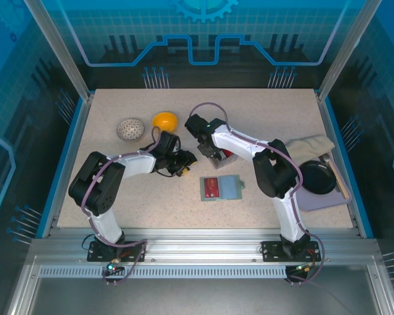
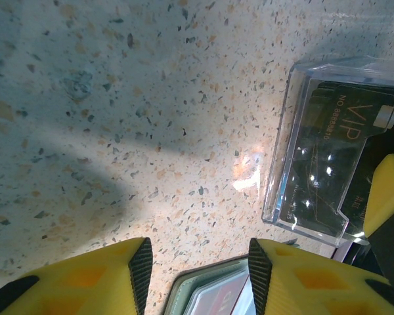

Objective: Put the credit cards into the card holder

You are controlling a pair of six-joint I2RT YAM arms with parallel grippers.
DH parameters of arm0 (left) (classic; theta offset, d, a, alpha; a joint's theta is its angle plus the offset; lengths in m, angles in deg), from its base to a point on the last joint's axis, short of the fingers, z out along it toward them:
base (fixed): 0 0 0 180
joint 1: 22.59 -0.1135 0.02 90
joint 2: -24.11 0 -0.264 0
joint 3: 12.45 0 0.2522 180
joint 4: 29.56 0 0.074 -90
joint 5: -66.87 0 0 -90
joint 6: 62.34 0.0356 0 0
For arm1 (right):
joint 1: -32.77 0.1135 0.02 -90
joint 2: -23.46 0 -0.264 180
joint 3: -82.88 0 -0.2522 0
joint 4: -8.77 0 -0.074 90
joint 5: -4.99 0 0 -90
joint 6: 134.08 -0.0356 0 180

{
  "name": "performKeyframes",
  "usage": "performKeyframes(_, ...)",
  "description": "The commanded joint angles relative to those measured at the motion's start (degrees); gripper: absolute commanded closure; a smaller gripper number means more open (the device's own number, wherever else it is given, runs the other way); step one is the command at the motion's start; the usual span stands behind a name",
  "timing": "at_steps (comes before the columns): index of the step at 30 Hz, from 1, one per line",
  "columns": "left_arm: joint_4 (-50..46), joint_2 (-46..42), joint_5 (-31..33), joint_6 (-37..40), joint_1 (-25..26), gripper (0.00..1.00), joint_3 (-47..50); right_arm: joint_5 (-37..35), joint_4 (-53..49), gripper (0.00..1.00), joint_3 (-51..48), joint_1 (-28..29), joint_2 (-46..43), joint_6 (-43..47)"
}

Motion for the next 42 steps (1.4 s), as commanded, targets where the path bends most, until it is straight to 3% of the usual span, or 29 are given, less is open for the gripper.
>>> performKeyframes(1, 0.1, -1.7, 0.0, -0.6, -0.3, 0.54, 0.4, -1.2, -0.7, 0.77, -0.2, 0.6, -2.2, 0.6)
performKeyframes(20, -0.1, -1.9, -0.5, -0.5, -0.4, 0.54, 0.3, -1.5, -0.9, 0.88, -1.0, 0.5, -5.7, 0.7)
performKeyframes(27, -0.1, -2.9, -0.7, 0.2, -0.4, 0.54, 0.3, 3.6, -2.0, 0.94, -1.2, -0.3, -8.7, -0.8)
performKeyframes(32, 1.6, -5.4, -1.5, 1.8, -0.4, 0.52, 0.4, 12.1, -1.3, 0.99, -3.5, -2.1, -14.8, -4.2)
performKeyframes(36, 6.7, -8.7, -3.7, 2.1, -0.4, 0.45, 1.2, 27.7, 4.5, 1.00, -10.3, -6.5, -24.4, -8.7)
performKeyframes(42, 16.4, -11.0, -10.5, 0.7, -0.4, 0.37, 0.4, 53.4, 19.4, 1.00, -25.2, -19.1, -37.4, -21.1)
